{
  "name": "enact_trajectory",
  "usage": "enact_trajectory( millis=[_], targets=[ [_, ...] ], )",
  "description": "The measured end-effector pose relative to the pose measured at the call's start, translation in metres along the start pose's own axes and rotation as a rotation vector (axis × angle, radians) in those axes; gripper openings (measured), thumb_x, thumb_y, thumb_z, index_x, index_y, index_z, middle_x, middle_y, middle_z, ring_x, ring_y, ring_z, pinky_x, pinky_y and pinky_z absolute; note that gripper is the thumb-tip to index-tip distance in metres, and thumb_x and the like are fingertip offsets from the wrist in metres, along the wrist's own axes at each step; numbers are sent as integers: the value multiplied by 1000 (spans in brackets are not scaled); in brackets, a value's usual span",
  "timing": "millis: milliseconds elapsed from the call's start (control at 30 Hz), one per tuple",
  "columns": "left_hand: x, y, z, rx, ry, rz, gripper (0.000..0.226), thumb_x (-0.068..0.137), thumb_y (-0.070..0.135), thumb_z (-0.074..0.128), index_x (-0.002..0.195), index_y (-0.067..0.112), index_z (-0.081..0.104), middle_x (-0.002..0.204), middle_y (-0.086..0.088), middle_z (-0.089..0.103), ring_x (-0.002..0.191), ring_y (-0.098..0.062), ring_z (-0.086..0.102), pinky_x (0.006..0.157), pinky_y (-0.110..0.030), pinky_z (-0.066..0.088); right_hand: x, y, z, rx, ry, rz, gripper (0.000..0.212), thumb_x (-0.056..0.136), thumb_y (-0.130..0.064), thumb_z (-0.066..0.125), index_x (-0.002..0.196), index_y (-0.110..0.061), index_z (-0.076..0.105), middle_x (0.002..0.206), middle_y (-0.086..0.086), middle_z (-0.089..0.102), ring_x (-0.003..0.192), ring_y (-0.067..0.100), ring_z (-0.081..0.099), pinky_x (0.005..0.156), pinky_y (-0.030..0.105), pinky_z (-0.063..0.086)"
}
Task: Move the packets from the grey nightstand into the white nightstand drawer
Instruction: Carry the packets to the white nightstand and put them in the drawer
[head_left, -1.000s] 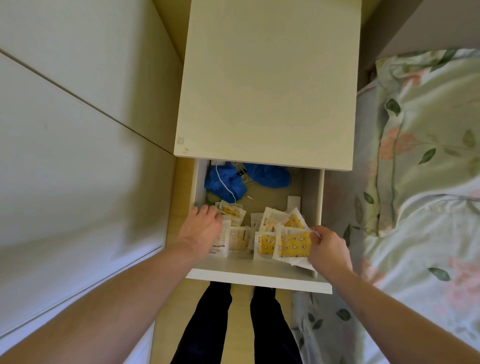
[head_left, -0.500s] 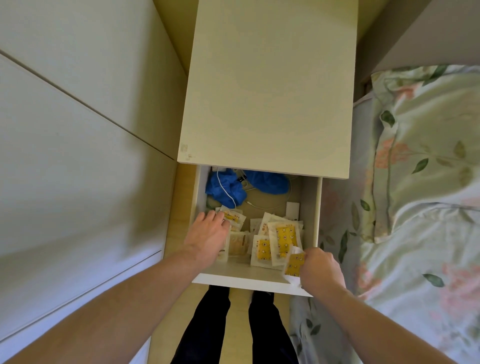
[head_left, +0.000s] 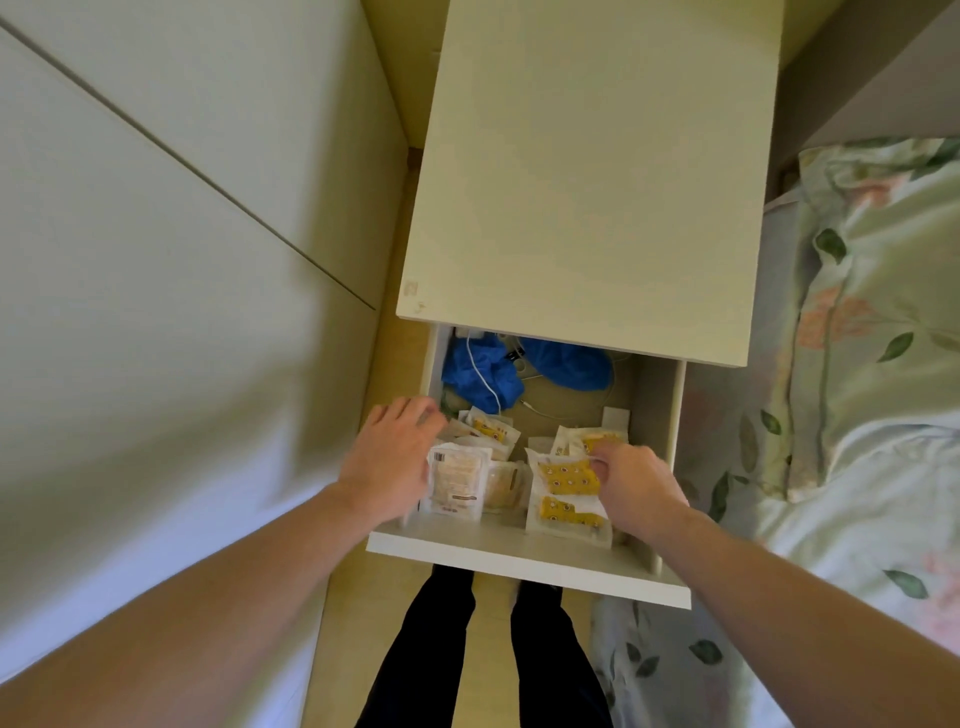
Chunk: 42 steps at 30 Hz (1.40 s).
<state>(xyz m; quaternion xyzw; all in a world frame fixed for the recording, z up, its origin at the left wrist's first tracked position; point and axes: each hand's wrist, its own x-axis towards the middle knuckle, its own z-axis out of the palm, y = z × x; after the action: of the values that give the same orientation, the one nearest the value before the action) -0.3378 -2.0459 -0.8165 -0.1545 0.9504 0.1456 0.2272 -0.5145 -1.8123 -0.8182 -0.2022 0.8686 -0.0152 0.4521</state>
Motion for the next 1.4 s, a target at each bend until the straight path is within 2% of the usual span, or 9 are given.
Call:
enact_trajectory(
  millis=[67,167,333,567,800,867,967,1233,1400],
  targets=[
    [-5,-5,-1,-28,12,-9,50,88,20,68,135,26,53,139,7,46,130,-14,42,112,-34,37,8,8,12,46,-93,54,29,106,-19,45,129,-20,63,97,3,60,89,24,63,70,30,48],
    [-10,-8,0,-55,38,-4,45,87,19,67,130,27,57,134,9,48,126,-13,45,109,-34,40,9,24,39,66,-196,78,37,104,-22,49,140,-23,58,113,3,62,105,26,63,87,29,50],
    [-11,-5,4,-72,42,5,41,86,19,69,124,28,60,130,9,49,121,-13,46,104,-33,43,4,31,57,8,-198,48,32,102,-24,46,132,-30,55,123,6,66,109,32,64,93,39,54],
    [-6,13,8,-115,39,26,41,83,17,68,122,28,61,126,10,50,118,-13,48,102,-34,44,-2,30,56,-15,-233,90,43,101,-19,48,142,-31,52,132,6,63,116,31,61,95,34,50],
    [16,33,6,-118,73,73,42,86,18,67,127,26,59,129,7,50,120,-14,48,108,-34,39,-13,37,63,-127,-374,57,24,97,-12,49,113,-30,50,109,0,61,96,19,61,89,35,56],
    [23,37,6,-117,70,91,42,88,19,65,128,26,58,130,7,49,120,-14,47,109,-35,40,-16,40,64,-135,-360,42,28,95,-7,46,116,-26,50,104,0,61,91,19,59,76,30,52],
    [29,40,9,-121,62,88,42,88,18,65,129,25,58,129,6,50,119,-14,48,109,-37,41,-23,40,60,-92,-278,16,21,99,-9,43,100,-29,48,86,-2,59,80,20,60,57,27,41],
    [17,24,4,-152,47,2,44,86,14,66,128,28,59,129,8,50,122,-12,47,111,-35,37,-29,23,23,-14,-102,-90,21,107,-27,41,103,-28,62,101,1,70,84,23,65,76,39,58],
    [7,7,-4,-202,53,-43,45,85,12,67,128,26,60,130,9,51,124,-11,46,113,-38,39,-21,-1,14,277,-53,3,22,103,-24,50,89,-23,67,92,2,70,75,18,63,62,31,52]
  ],
)
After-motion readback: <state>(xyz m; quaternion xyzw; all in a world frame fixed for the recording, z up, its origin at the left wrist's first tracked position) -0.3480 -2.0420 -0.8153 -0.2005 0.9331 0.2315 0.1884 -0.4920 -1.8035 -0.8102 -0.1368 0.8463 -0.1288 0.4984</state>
